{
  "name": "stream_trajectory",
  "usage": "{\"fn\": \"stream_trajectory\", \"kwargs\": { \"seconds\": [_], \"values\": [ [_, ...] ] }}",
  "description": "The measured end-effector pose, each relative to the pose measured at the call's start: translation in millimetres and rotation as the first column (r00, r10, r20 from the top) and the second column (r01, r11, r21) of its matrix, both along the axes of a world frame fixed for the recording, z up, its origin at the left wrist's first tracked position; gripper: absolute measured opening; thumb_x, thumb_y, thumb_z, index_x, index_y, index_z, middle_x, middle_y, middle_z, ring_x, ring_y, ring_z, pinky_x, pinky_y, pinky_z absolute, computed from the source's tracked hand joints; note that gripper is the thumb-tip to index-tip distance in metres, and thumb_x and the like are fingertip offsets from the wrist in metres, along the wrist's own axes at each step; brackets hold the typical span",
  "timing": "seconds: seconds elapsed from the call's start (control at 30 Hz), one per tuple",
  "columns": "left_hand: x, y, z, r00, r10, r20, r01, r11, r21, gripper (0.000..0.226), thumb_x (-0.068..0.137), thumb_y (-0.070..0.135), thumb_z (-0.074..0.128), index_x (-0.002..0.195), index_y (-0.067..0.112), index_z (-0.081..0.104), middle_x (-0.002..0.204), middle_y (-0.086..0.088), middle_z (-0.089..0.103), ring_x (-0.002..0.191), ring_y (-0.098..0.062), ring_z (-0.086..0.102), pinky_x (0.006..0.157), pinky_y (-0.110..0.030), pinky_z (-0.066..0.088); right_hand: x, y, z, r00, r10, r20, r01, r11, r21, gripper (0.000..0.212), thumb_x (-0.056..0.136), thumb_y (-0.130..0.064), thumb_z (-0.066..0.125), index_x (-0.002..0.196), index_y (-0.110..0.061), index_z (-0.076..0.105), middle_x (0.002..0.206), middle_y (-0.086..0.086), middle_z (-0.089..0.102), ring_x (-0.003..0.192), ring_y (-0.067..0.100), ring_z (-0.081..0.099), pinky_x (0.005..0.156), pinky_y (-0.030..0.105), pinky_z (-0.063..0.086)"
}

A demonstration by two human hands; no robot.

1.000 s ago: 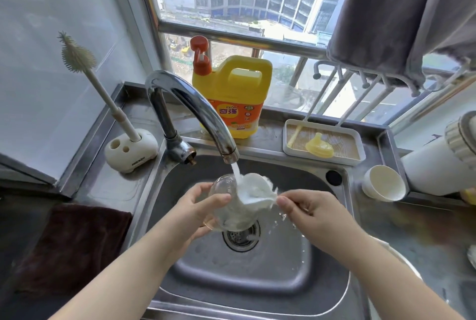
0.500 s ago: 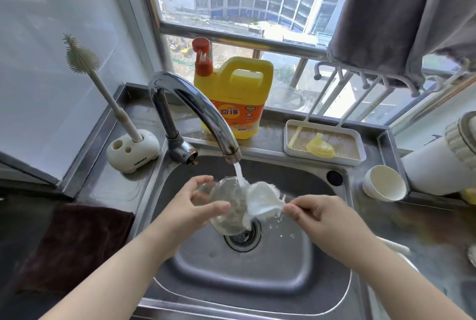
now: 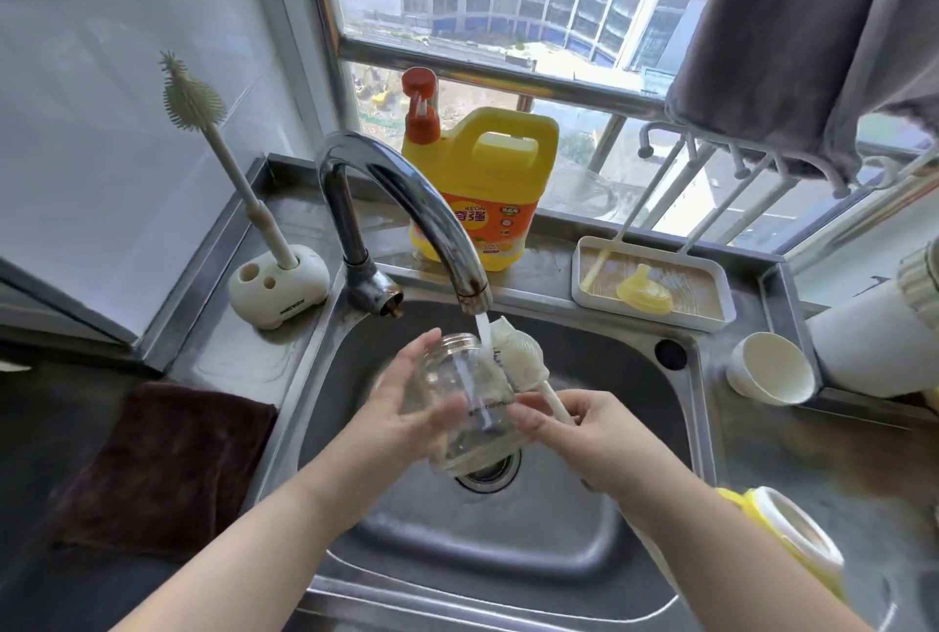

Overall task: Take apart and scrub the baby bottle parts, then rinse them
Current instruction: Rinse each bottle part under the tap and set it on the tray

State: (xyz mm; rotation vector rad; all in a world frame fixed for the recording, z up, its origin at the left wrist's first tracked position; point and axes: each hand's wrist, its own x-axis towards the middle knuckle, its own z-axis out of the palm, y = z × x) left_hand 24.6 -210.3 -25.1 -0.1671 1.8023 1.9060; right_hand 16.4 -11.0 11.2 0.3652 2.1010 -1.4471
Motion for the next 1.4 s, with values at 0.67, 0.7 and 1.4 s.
{"fn": "stream_trajectory", "kwargs": {
  "seconds": [0.67,0.7,1.4],
  "values": [
    [-1,7,5,0.997,-0.076,-0.029,0.069,0.982,-0.173,0.078,0.044,0.034,0.088,0.115,0.035,0.054,0.111,0.01,0.067,0.104,-0.003,0.062,0.101,-0.038,0.046,-9,13,18,0.997,0.02,-0.075,-0.017,0.999,0.046,0.028,0.083,-0.05,0.06,0.092,-0.025,0.068,0.063,-0.004,0.069,0.039,-0.001,0.043,0.051,0.019,0.03],
    [0,7,4,0.994,-0.095,-0.051,0.084,0.979,-0.184,0.079,0.046,0.033,0.089,0.116,0.039,0.053,0.114,0.011,0.065,0.107,-0.003,0.061,0.103,-0.039,0.044,-12,10,19,0.997,0.053,-0.06,-0.049,0.997,0.058,0.024,0.085,-0.047,0.061,0.093,-0.026,0.068,0.068,-0.002,0.071,0.04,-0.002,0.044,0.051,0.019,0.031],
    [-5,6,8,0.936,0.144,0.321,-0.125,0.989,-0.078,0.142,0.029,0.063,0.084,0.148,0.016,0.023,0.142,-0.01,0.044,0.115,-0.019,0.055,0.092,-0.031,0.05,1,-12,2,0.984,0.006,-0.175,0.027,0.983,0.183,0.017,0.088,-0.016,0.056,0.081,-0.024,0.07,0.064,-0.002,0.071,0.046,-0.005,0.055,0.043,0.008,0.036]
  ]
}}
